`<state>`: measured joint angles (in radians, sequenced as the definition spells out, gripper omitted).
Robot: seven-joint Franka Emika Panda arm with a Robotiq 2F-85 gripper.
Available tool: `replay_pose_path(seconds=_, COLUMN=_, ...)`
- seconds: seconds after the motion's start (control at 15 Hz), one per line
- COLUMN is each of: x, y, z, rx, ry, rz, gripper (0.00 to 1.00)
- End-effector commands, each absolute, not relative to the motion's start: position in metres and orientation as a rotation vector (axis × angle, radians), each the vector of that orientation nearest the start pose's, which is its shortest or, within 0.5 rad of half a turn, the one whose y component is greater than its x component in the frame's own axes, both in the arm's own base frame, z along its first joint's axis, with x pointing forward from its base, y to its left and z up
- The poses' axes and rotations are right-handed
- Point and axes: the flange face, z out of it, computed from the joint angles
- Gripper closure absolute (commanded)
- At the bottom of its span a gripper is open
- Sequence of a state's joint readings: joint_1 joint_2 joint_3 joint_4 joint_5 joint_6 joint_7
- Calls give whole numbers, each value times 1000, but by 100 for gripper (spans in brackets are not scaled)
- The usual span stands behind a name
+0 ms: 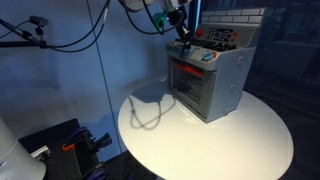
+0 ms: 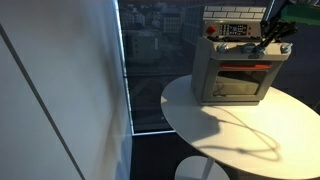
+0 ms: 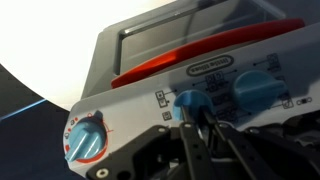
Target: Turn the third knob from the left in a clockwise direction
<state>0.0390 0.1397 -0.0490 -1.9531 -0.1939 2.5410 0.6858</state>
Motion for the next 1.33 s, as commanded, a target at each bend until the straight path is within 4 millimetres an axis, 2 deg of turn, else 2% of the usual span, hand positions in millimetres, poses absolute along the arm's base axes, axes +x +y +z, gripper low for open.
replay_pose_path(seconds=0.0, x=618, y=-23, z=471, rx=-2836, ry=1004, rz=-748, gripper=95)
replay_pose_path(seconds=0.53, x=612, y=-27, z=472, rx=-2678, ry=1231, rz=-731, gripper=95)
replay_pose_path(seconds=1.27, x=606, y=-30, z=474, rx=-2488, ry=1432, rz=-684, gripper=96)
